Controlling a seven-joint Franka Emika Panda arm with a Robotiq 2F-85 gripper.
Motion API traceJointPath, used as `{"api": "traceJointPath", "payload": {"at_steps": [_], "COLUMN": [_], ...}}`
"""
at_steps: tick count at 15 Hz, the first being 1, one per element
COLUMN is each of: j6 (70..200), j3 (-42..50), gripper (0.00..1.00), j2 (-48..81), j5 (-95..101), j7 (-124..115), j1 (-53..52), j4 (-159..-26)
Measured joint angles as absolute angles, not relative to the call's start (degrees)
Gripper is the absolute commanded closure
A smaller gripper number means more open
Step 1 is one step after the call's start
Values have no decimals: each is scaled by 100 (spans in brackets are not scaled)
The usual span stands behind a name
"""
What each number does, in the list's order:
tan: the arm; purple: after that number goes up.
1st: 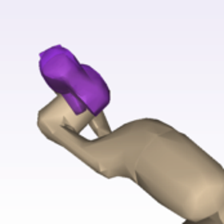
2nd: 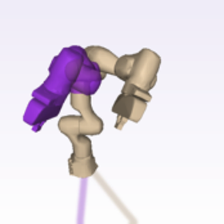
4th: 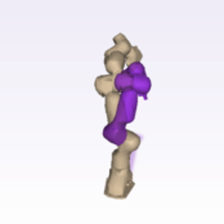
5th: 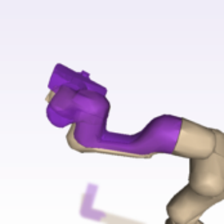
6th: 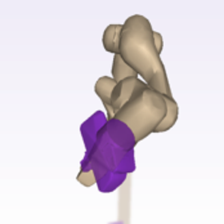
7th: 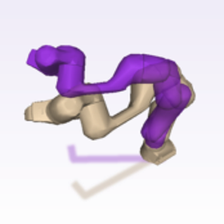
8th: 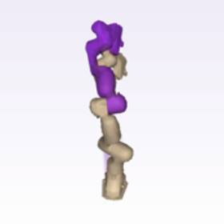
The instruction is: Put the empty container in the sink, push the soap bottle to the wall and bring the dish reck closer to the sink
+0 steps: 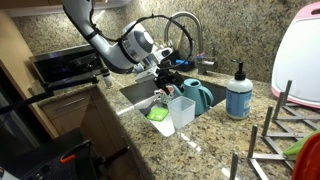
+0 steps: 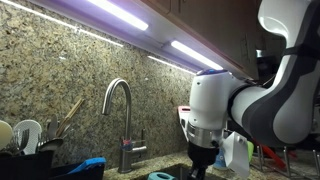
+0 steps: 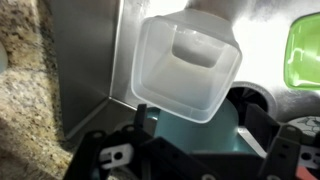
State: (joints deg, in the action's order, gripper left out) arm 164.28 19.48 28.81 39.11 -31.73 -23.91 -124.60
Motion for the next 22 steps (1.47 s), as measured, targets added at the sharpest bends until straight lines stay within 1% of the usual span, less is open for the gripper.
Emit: {"api": "traceJointPath", "payload": {"at_steps": [4,10,17,22], "j6": [17045,17861,17973,17973], "j3": [2185,3287,4595,5023], "gripper": [0,0,0,0], "j2": [2323,1605,1045,874], "j5": [4216,5458,7039,7784], "j7": [-3203,-3832,-5209,-6166], "j1": [-2423,-2845,-3430,-3487], "j4": [-13047,-13790,-13958,-13958]}}
